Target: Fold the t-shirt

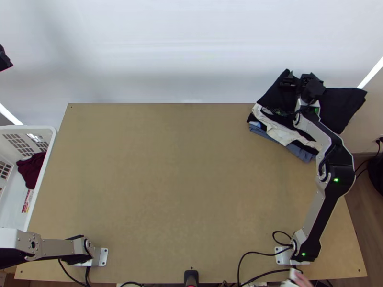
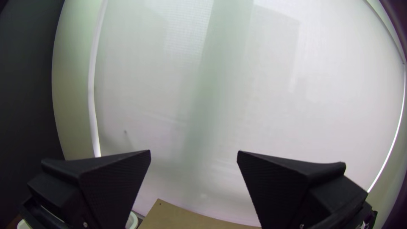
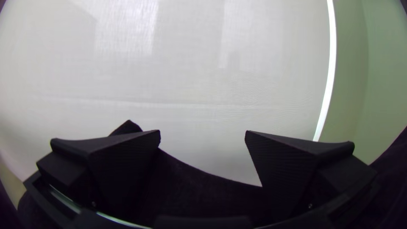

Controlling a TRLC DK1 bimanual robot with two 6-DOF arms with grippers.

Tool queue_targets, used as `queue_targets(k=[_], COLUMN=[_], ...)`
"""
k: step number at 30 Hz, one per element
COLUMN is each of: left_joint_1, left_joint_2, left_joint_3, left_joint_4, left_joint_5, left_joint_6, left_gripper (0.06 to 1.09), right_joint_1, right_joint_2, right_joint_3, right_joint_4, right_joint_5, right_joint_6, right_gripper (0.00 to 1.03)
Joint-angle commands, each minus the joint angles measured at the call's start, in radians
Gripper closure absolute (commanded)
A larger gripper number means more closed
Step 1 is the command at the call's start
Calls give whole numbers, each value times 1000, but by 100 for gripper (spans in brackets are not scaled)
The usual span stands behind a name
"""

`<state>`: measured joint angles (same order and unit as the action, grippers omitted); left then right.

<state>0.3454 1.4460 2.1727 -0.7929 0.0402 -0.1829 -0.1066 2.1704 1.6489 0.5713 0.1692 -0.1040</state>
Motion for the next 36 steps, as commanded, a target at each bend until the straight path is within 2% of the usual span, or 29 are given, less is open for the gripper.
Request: queue_targets(k=[1, 6, 11, 17, 27, 31, 36], left_joint_1=[6, 4, 4, 4, 3, 3, 7], left_joint_2=[-27, -27, -35, -35, -39, -45, -44], left_joint_3=[-10, -10, -10, 4, 10, 10, 12], left_joint_4=[15, 21, 21, 21, 21, 23, 54], left_joint_5=[0, 0, 0, 0, 0, 0, 0], left_joint_6=[-9, -10, -12, -10, -15, -16, -18], left_gripper=[10, 10, 10, 10, 10, 10, 10], right_joint_1=[-94, -162, -225, -268, -262, -268, -285], right_joint_2=[-32, -110, -165, -181, -100, -170, -265], right_joint_3=[-9, 72, 71, 17, -146, -89, 127], right_joint_4=[-30, -33, -36, -37, -33, -54, -185], right_joint_5=[39, 39, 39, 38, 39, 38, 26], right_joint_6=[49, 87, 122, 139, 127, 128, 124], right_gripper=[10, 10, 10, 10, 10, 10, 10])
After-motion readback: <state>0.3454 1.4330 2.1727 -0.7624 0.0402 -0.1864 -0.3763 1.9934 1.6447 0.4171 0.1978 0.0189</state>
